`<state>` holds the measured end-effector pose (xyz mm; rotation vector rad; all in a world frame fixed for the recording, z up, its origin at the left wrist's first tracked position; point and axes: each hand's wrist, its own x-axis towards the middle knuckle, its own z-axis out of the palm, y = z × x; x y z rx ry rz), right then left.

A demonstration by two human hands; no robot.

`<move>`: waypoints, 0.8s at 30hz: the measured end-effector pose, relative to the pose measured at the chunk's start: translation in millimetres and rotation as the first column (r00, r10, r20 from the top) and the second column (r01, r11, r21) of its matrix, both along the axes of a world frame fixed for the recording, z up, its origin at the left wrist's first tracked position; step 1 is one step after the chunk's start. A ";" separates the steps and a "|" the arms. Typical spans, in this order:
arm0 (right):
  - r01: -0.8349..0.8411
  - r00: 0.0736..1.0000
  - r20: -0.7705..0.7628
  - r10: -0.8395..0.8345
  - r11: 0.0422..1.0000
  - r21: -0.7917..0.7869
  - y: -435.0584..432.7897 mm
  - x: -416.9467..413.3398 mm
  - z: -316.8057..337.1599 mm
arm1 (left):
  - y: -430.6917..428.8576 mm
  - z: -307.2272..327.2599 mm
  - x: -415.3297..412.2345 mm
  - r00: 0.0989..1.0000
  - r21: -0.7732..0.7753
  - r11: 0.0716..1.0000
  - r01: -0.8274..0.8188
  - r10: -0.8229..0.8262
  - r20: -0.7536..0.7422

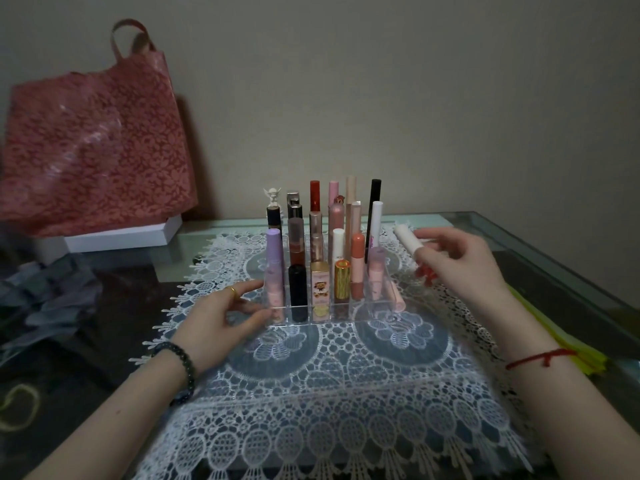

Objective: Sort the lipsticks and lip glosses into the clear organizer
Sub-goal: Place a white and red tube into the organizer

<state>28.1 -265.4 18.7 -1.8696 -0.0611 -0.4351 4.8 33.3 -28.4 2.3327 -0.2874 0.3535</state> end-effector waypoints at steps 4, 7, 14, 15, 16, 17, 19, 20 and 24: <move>-0.022 0.989 0.149 0.003 0.992 0.128 3.3 -4.0 4.5 | -0.2 1.9 -0.5 1.000 0.016 1.000 0.010 -0.010 0.014; -0.079 0.987 0.158 0.034 0.954 0.290 4.3 -5.6 5.8 | -1.2 3.0 -1.4 1.000 0.004 1.000 0.012 -0.012 0.006; -0.166 0.979 0.158 0.128 0.953 0.252 11.9 -6.0 2.3 | -1.0 2.0 -1.1 1.000 0.001 1.000 0.008 -0.008 0.001; -0.187 0.975 0.164 0.151 0.956 0.228 13.8 -6.7 1.2 | -0.7 1.7 -0.7 1.000 0.001 1.000 0.010 -0.010 -0.001; -0.206 0.970 0.171 0.171 0.954 0.217 15.7 -7.1 0.1 | -1.0 1.6 -1.2 1.000 0.000 1.000 0.010 -0.010 -0.004; -0.221 0.967 0.179 0.183 0.950 0.219 17.2 -7.2 -0.4 | -1.3 1.7 -1.7 1.000 0.003 1.000 0.009 -0.009 -0.004; -0.240 0.962 0.195 0.191 0.932 0.272 19.1 -7.6 0.0 | -2.0 2.8 -2.3 1.000 -0.004 1.000 0.000 0.000 0.007; -0.255 0.960 0.201 0.197 0.911 0.324 19.3 -8.4 0.5 | -2.4 4.3 -3.3 0.999 -0.026 0.999 -0.024 0.025 0.022; -0.350 0.937 0.206 0.282 0.744 0.569 21.2 -11.3 2.7 | -0.8 19.1 -8.6 0.945 -0.304 0.946 -0.115 0.199 0.261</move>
